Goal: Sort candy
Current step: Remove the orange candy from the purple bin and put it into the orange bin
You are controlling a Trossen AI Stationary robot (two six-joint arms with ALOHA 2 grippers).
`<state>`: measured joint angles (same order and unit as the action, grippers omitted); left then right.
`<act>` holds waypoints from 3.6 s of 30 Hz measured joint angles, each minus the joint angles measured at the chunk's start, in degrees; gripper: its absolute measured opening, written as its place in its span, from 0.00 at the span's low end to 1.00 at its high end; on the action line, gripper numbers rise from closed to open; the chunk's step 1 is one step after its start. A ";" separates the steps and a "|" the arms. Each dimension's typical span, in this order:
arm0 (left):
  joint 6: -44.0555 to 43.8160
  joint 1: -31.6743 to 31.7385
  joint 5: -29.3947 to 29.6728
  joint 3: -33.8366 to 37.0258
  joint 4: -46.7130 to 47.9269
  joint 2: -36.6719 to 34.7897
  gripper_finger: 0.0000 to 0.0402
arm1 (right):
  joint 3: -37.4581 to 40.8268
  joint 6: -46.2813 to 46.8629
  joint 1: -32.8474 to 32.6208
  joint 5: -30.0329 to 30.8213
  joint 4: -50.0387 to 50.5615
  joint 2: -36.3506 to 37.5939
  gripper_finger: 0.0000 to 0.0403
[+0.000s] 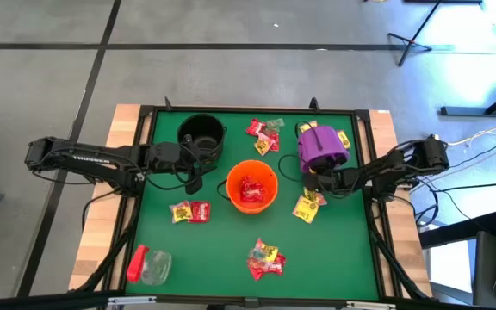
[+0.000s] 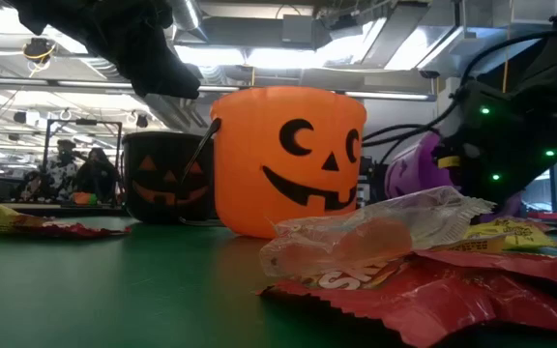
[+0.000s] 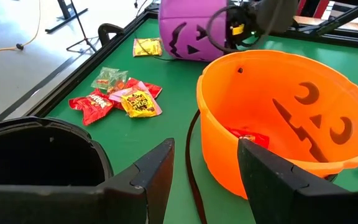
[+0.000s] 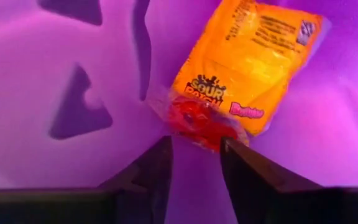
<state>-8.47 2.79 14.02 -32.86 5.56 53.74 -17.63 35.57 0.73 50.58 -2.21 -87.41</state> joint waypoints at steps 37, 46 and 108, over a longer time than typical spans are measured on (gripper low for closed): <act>0.02 -2.96 1.97 0.00 0.00 0.00 0.42 | -3.48 -4.37 -0.49 -9.78 14.13 16.69 0.01; -0.02 -2.96 1.98 0.00 0.00 0.00 0.42 | -3.48 -5.56 -0.39 -9.74 14.19 16.60 0.14; -1.68 -3.00 1.92 0.00 -0.08 0.02 0.42 | -22.09 0.22 6.73 -27.61 43.48 24.51 0.01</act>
<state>-10.15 -0.21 15.94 -32.86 5.48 53.76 -39.71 35.79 7.46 22.97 41.26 -62.89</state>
